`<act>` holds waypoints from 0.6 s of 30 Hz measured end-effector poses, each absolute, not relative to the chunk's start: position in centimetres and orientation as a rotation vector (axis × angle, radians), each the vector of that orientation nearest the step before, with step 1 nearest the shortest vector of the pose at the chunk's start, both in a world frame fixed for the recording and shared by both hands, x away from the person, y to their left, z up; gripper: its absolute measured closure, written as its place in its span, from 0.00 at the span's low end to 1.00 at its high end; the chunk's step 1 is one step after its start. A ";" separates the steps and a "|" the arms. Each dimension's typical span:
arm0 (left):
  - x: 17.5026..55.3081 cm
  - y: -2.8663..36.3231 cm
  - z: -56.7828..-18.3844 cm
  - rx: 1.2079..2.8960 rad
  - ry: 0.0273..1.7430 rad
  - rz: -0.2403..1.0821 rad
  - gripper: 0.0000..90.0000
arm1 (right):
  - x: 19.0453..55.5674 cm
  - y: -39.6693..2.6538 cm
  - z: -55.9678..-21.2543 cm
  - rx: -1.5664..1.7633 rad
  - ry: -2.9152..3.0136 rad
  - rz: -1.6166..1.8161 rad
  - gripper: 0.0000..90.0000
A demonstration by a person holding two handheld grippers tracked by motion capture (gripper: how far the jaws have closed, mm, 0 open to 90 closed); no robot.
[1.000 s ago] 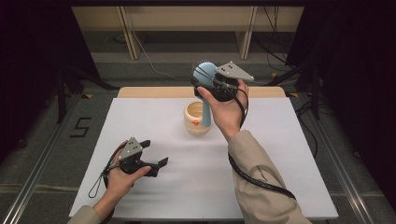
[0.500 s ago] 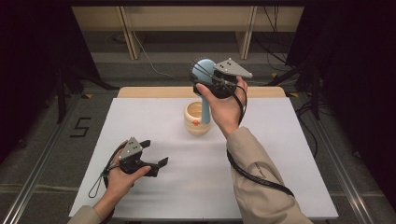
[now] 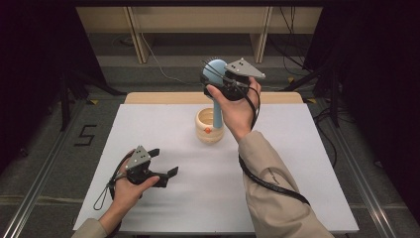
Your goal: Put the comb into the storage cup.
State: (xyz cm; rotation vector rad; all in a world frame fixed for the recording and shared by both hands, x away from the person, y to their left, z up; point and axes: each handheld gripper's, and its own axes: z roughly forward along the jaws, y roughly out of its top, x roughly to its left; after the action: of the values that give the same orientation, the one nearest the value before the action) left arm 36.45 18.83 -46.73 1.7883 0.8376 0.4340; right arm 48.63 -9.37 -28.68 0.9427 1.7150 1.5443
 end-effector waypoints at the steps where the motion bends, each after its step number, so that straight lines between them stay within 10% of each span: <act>1: 36.5 18.8 -46.7 1.786 0.838 0.433 0.02 | 48.7 -9.4 -28.7 0.948 1.715 1.545 0.24; 18: 36.5 18.8 -46.8 1.787 0.839 0.434 0.02 | 49.6 -9.3 -28.4 0.955 1.705 1.533 0.24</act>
State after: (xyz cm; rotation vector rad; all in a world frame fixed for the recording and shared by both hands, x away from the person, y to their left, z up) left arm 36.49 18.84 -46.75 1.7867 0.8394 0.4338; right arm 49.62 -9.31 -28.42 0.9548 1.7052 1.5328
